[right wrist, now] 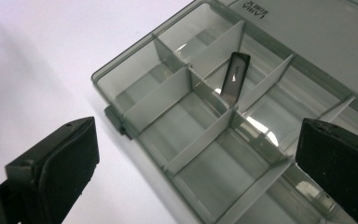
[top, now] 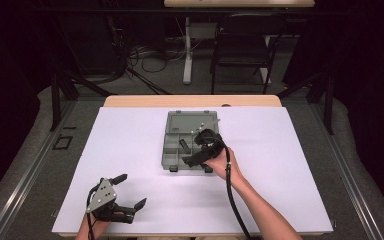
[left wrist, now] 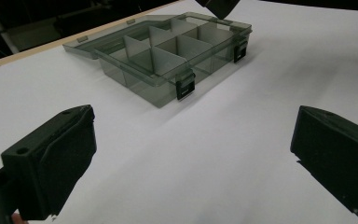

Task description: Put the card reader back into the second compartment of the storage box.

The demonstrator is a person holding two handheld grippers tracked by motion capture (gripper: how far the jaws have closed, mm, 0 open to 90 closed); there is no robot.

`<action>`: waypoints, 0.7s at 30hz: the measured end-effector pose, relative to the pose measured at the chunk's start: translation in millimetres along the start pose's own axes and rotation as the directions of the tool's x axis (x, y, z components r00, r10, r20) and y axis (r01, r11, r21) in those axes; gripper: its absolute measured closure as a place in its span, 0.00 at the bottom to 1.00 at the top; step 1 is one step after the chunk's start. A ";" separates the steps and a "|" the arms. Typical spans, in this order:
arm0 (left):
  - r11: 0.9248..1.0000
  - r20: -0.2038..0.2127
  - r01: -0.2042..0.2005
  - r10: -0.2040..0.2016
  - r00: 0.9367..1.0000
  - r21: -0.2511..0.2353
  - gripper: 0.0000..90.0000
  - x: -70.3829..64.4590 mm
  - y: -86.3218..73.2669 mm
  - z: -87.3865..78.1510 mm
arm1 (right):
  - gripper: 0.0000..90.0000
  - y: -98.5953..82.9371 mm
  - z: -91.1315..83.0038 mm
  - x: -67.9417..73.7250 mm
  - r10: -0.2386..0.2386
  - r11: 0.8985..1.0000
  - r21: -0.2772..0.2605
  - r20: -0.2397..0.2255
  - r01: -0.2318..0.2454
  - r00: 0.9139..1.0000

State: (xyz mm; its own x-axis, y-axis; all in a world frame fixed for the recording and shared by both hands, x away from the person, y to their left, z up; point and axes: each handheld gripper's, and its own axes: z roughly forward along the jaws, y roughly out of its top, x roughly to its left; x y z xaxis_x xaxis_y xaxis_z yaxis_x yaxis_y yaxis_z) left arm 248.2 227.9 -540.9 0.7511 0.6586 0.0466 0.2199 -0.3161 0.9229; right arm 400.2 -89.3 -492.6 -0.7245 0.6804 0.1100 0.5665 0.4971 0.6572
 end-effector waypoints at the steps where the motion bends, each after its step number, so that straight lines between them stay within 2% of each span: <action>1: 1.000 0.000 -0.001 0.001 1.000 0.001 0.00 -0.1 0.0 0.0 | 0.00 -1.9 -1.3 0.9 -0.010 1.000 -0.001 0.001 0.010 1.000; 6: 1.000 0.002 -0.002 0.002 1.000 0.003 0.00 -0.5 -1.3 -0.6 | 0.00 -12.5 -10.7 2.6 -0.007 1.000 -0.019 -0.012 0.007 1.000; 21: 1.000 -0.001 0.000 0.000 1.000 0.009 0.00 -0.1 -1.4 0.2 | 0.00 -46.7 -37.1 -7.2 -0.008 0.999 -0.040 0.013 0.008 1.000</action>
State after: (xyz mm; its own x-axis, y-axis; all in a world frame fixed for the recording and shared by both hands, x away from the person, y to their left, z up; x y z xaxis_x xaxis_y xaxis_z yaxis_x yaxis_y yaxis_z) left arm 247.9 228.1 -542.3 0.7504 0.6593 0.0475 0.2254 -0.3228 0.9192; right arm 364.4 -137.4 -496.4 -0.7235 0.6837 0.0951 0.5443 0.4804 0.6878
